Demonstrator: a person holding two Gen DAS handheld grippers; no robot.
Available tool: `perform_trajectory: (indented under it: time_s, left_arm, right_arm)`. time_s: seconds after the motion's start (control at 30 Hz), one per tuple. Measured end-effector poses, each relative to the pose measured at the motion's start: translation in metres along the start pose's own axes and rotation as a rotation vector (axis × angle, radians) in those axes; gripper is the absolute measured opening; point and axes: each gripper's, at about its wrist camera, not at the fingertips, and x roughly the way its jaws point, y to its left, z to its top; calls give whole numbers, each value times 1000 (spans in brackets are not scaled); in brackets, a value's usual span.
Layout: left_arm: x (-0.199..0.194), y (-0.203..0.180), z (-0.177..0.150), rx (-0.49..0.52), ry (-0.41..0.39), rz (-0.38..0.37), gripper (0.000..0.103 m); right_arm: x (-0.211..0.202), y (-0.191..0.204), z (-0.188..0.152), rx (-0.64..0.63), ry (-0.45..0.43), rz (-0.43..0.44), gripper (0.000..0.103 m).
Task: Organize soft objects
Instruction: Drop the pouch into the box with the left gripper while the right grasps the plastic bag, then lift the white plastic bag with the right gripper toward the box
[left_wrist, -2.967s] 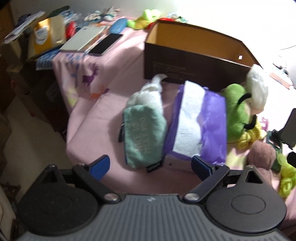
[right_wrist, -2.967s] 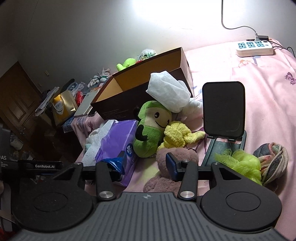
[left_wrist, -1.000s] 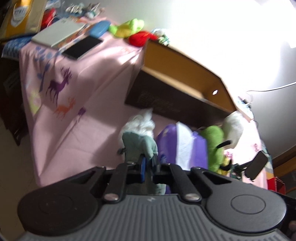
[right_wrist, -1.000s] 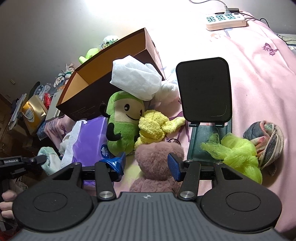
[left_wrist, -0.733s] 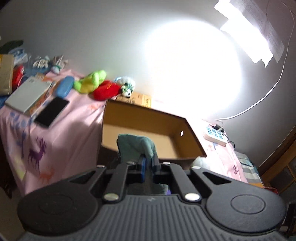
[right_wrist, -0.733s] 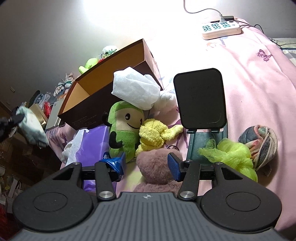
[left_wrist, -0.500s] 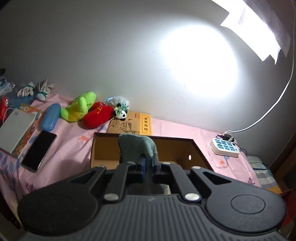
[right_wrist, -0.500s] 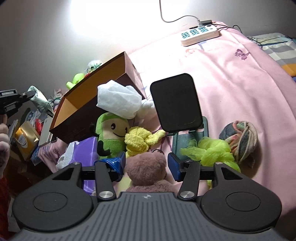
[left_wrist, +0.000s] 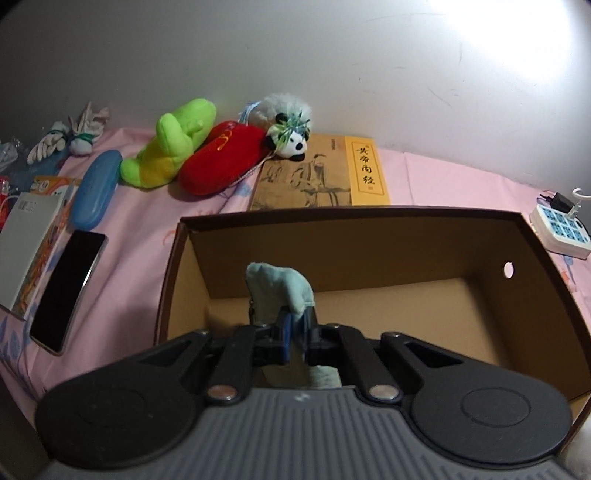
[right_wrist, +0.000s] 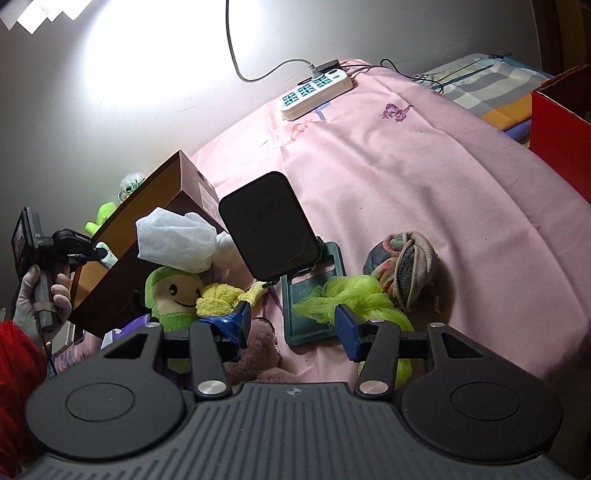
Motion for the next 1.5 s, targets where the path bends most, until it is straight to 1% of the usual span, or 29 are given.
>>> perform_trajectory:
  time_s: [0.07, 0.1, 0.13, 0.17, 0.2, 0.27, 0.3, 0.37, 0.4, 0.53, 0.77, 0.9, 1.07, 1.2, 1.3, 1.43, 1.5]
  left_arm:
    - [9, 0, 1, -8, 27, 29, 5]
    - [12, -1, 1, -8, 37, 38, 11]
    - [14, -1, 2, -8, 47, 50, 13]
    - [15, -1, 3, -10, 56, 50, 21]
    - [15, -1, 3, -11, 56, 55, 37]
    - [12, -1, 3, -2, 45, 73, 61]
    - [9, -3, 3, 8, 44, 61, 64]
    - [5, -6, 1, 28, 35, 94, 64]
    - [2, -8, 0, 43, 30, 99, 64]
    - [-17, -6, -2, 47, 18, 77, 65]
    - [-60, -8, -10, 69, -9, 83, 66]
    - [-82, -7, -15, 63, -20, 81, 66]
    - [-106, -2, -27, 53, -39, 79, 67]
    - [-120, 5, -44, 31, -30, 58, 67]
    - [-128, 10, -59, 24, -23, 52, 68]
    - [-136, 14, -77, 26, -16, 57, 68]
    - [-139, 16, -85, 18, -7, 47, 68]
  right_arm:
    - [1, 1, 0, 0, 1, -3, 35]
    - [2, 2, 0, -1, 4, -3, 35]
    - [3, 2, 0, -2, 7, -3, 35]
    - [4, 3, 0, -3, 10, -2, 35]
    - [5, 4, 0, -3, 14, -1, 35]
    - [8, 6, 1, -4, 21, 6, 35]
    - [10, 8, 2, -8, 25, 12, 35]
    - [13, 13, 2, -26, 32, 23, 35]
    - [14, 16, 3, -39, 34, 27, 35]
    - [21, 37, 4, -137, 45, 59, 35]
    - [32, 81, 0, -364, 27, 95, 35]
    - [37, 99, 0, -435, 17, 117, 36]
    - [45, 120, 2, -515, -2, 120, 36]
    - [53, 139, 7, -609, -60, 89, 36]
    - [70, 152, 12, -671, -69, 77, 37]
    - [100, 168, 19, -735, -99, -6, 37]
    - [116, 170, 23, -740, -83, -50, 37]
